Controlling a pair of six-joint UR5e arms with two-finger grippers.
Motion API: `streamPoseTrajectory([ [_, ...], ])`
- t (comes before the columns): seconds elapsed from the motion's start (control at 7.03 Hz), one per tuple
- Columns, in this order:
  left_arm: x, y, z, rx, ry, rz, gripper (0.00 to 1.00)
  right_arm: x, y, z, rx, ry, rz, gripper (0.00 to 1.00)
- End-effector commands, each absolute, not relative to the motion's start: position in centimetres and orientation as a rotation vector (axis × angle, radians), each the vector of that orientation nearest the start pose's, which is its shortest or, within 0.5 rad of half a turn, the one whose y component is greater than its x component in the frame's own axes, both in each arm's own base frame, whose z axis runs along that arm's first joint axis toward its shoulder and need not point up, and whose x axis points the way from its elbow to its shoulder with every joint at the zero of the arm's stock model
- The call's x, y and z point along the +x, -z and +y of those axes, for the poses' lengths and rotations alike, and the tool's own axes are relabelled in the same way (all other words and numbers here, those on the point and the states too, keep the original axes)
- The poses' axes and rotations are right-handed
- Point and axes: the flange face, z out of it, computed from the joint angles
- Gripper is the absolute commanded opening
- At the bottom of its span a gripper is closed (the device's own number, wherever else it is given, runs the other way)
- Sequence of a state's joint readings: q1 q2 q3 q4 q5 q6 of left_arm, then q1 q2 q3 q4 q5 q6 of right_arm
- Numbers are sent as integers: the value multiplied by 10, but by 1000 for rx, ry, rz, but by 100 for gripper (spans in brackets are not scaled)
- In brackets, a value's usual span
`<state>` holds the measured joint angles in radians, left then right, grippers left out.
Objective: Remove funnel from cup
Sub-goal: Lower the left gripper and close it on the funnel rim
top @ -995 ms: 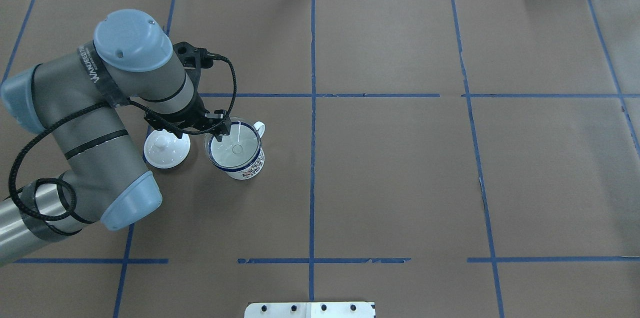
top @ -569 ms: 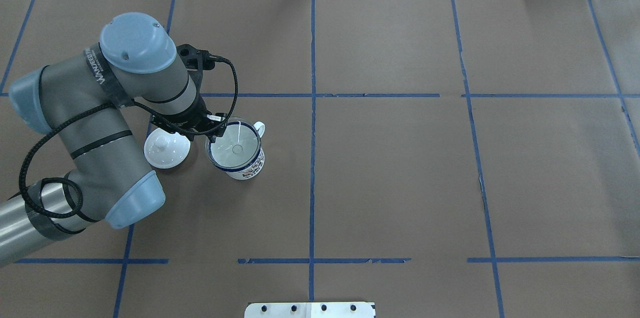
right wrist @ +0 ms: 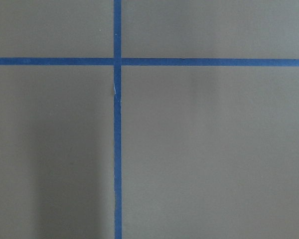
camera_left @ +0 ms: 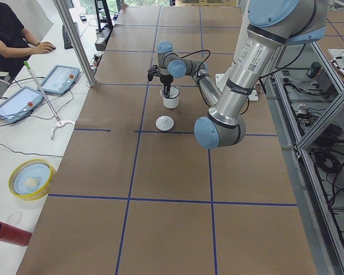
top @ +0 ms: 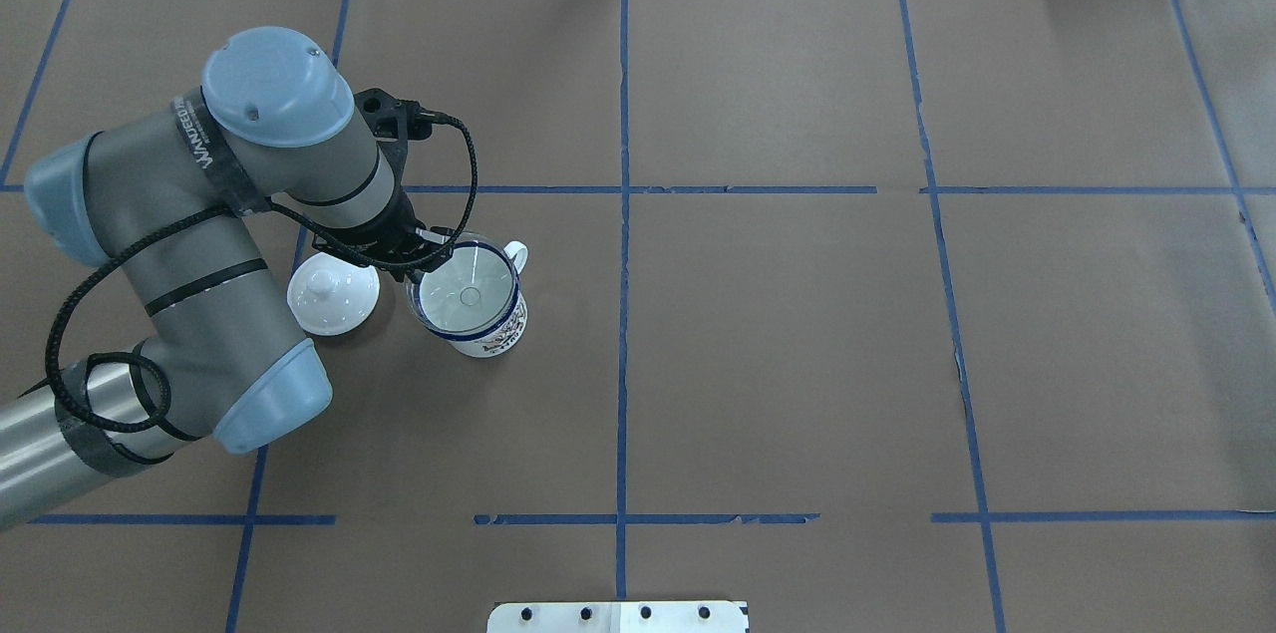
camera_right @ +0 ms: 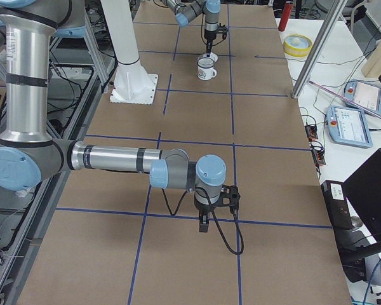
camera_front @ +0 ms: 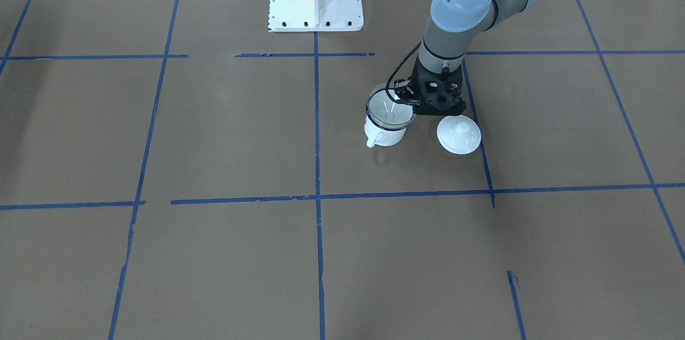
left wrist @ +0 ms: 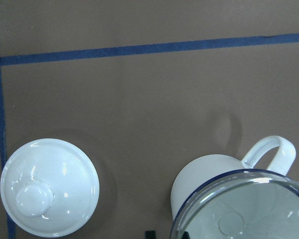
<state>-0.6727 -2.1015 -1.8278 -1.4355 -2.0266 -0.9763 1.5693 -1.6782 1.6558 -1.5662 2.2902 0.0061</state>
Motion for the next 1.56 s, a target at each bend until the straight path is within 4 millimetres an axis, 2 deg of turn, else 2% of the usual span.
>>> streamPoseTrajectory([
  [0.0,434,-261,-459,22,-78,781,20,67,-670,-445,-19,-10,-719,100],
  [0.28,435,-256,-452,23,-90,792,12,67,-670,-445,-19,-10,-719,100],
  [0.43,435,-254,-452,28,-91,798,3,67,-671,-445,-20,-11,-719,100],
  [0.57,435,-251,-451,37,-96,812,0,67,-671,-445,-20,-11,-719,100],
  [1.0,431,-246,-447,36,-114,828,0,67,-670,-445,-19,-10,-719,100],
  [1.28,412,-233,-442,55,-111,840,0,67,-670,-445,-19,-10,-719,100],
  [1.42,397,-229,-451,69,-95,836,0,67,-671,-445,-20,-11,-719,100],
])
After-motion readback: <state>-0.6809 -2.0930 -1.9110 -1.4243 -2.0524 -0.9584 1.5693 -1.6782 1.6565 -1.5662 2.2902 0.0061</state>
